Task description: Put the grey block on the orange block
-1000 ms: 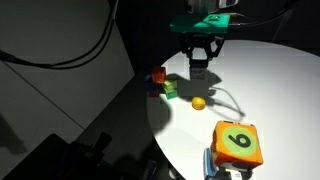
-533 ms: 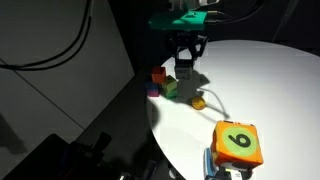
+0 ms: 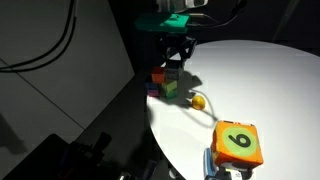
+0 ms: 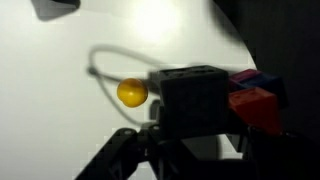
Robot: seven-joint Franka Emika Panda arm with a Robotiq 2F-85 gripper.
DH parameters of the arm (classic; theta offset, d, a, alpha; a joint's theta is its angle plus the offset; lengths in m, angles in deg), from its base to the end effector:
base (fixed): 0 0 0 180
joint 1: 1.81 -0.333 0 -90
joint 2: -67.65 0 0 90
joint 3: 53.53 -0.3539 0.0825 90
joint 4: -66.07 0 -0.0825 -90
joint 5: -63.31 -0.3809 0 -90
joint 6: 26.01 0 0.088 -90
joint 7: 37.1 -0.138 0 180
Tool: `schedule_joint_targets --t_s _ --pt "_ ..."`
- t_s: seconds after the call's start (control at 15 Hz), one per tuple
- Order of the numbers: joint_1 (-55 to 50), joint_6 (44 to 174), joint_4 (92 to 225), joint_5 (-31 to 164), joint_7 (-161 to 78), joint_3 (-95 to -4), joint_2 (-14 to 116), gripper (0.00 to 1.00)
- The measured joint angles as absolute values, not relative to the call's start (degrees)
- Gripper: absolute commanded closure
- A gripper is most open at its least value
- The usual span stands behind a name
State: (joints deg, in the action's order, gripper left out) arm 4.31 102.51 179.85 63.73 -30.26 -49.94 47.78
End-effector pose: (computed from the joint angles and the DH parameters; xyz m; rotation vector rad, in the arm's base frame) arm 0.5972 -0.1012 0.2897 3.1237 -0.0664 -0.1436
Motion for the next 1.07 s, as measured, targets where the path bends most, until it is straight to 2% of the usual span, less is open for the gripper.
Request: schedule_joint_targets --t_s 0.6,0.67,1.07 --pt "4.3 102.5 179.9 63.7 -30.3 -49.9 47.5 0.41" --pt "4.3 102.5 179.9 63.7 -30.3 -49.9 47.5 0.66" --pt "4.3 102.5 179.9 63.7 -30.3 -50.2 47.1 0.66"
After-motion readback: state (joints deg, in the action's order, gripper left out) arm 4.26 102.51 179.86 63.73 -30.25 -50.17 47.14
